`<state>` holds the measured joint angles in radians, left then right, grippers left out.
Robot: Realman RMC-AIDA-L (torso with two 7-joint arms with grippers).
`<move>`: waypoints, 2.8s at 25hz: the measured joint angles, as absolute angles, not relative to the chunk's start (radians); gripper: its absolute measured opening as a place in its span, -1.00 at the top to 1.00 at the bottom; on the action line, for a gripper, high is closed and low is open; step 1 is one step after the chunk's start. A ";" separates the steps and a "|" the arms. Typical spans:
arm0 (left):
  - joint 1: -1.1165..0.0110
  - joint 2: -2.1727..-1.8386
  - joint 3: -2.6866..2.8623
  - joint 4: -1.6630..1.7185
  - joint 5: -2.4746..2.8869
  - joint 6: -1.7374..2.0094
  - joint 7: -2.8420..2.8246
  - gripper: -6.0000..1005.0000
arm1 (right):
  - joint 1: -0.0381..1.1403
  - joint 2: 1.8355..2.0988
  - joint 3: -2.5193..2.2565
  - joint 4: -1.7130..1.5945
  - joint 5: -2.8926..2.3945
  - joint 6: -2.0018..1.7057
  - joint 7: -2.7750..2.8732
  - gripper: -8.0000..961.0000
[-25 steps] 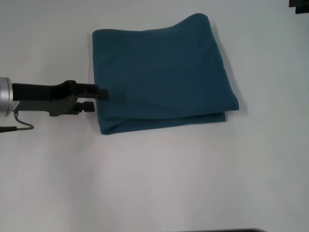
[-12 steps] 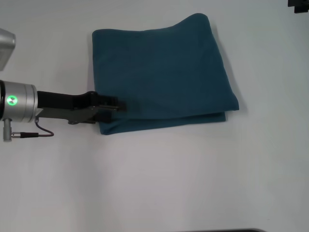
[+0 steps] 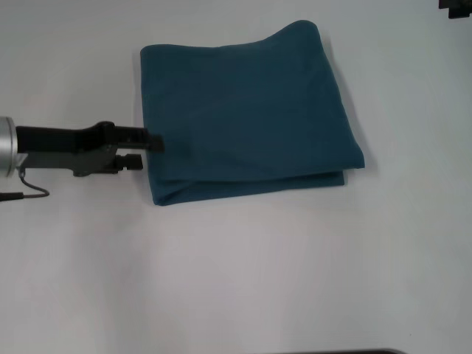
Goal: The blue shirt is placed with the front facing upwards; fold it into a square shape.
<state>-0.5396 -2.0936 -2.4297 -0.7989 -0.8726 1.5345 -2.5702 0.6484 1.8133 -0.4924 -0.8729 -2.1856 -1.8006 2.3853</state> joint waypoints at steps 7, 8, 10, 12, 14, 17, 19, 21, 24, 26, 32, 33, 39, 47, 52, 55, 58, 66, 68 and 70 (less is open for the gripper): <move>-0.553 -2.108 -2.411 -0.757 -0.832 1.489 -2.570 -0.31 | 0.652 1.813 -0.492 -0.873 -2.188 -1.801 2.387 -0.25; -0.554 -2.110 -2.411 -0.756 -0.831 1.486 -2.570 -0.31 | 0.652 1.813 -0.492 -0.873 -2.188 -1.801 2.387 -0.25; -0.557 -2.113 -2.411 -0.749 -0.828 1.477 -2.569 -0.31 | 0.652 1.813 -0.492 -0.873 -2.189 -1.801 2.387 -0.25; -0.564 -2.114 -2.410 -0.734 -0.827 1.470 -2.565 -0.31 | 0.652 1.813 -0.492 -0.873 -2.189 -1.801 2.388 -0.25; -0.575 -2.117 -2.410 -0.721 -0.827 1.465 -2.561 -0.31 | 0.652 1.813 -0.492 -0.873 -2.189 -1.801 2.388 -0.25; -0.589 -2.125 -2.405 -0.715 -0.827 1.463 -2.555 -0.31 | 0.652 1.813 -0.492 -0.873 -2.190 -1.801 2.388 -0.25; -0.595 -2.125 -2.401 -0.715 -0.826 1.463 -2.556 -0.31 | 0.651 1.813 -0.492 -0.873 -2.190 -1.801 2.388 -0.25; -0.596 -2.120 -2.401 -0.717 -0.826 1.465 -2.561 -0.31 | 0.650 1.813 -0.492 -0.873 -2.190 -1.801 2.388 -0.25; -0.583 -2.094 -2.411 -0.726 -0.825 1.475 -2.573 -0.31 | 0.648 1.812 -0.492 -0.873 -2.191 -1.801 2.388 -0.25; -0.576 -2.074 -2.415 -0.731 -0.831 1.489 -2.578 -0.31 | 0.647 1.812 -0.492 -0.873 -2.191 -1.801 2.388 -0.25; -0.579 -2.038 -2.442 -0.760 -0.857 1.547 -2.572 -0.31 | 0.650 1.812 -0.492 -0.870 -2.191 -1.801 2.388 -0.25; -0.584 -2.039 -2.442 -0.763 -0.857 1.546 -2.572 -0.31 | 0.650 1.812 -0.492 -0.868 -2.191 -1.801 2.388 -0.25; -0.635 -2.035 -2.442 -0.758 -0.851 1.534 -2.595 -0.31 | 0.647 1.819 -0.492 -0.852 -2.190 -1.811 2.400 -0.25; -0.658 -1.999 -2.450 -0.762 -0.859 1.551 -2.613 -0.31 | 0.638 1.837 -0.485 -0.844 -2.185 -1.817 2.402 -0.26; -0.666 -1.982 -2.452 -0.762 -0.860 1.586 -2.619 -0.31 | 0.641 1.847 -0.490 -0.844 -2.184 -1.813 2.393 -0.26; -0.664 -1.984 -2.453 -0.765 -0.861 1.601 -2.622 -0.31 | 0.644 1.847 -0.491 -0.844 -2.184 -1.822 2.398 -0.26; -0.657 -1.994 -2.449 -0.761 -0.861 1.602 -2.615 -0.31 | 0.639 1.847 -0.485 -0.844 -2.184 -1.825 2.399 -0.26; -0.655 -2.009 -2.428 -0.757 -0.853 1.586 -2.616 -0.31 | 0.632 1.848 -0.469 -0.830 -2.172 -1.816 2.399 -0.26; -0.657 -2.013 -2.427 -0.757 -0.854 1.580 -2.613 -0.31 | 0.633 1.848 -0.468 -0.830 -2.172 -1.816 2.399 -0.26; -0.659 -2.015 -2.427 -0.756 -0.857 1.578 -2.604 -0.31 | 0.634 1.848 -0.468 -0.830 -2.172 -1.815 2.398 -0.26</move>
<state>-0.6586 -2.0154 -2.4273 -0.7564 -0.8572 1.5784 -2.6042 0.6341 1.8477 -0.4681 -0.8298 -2.1719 -1.8152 2.3979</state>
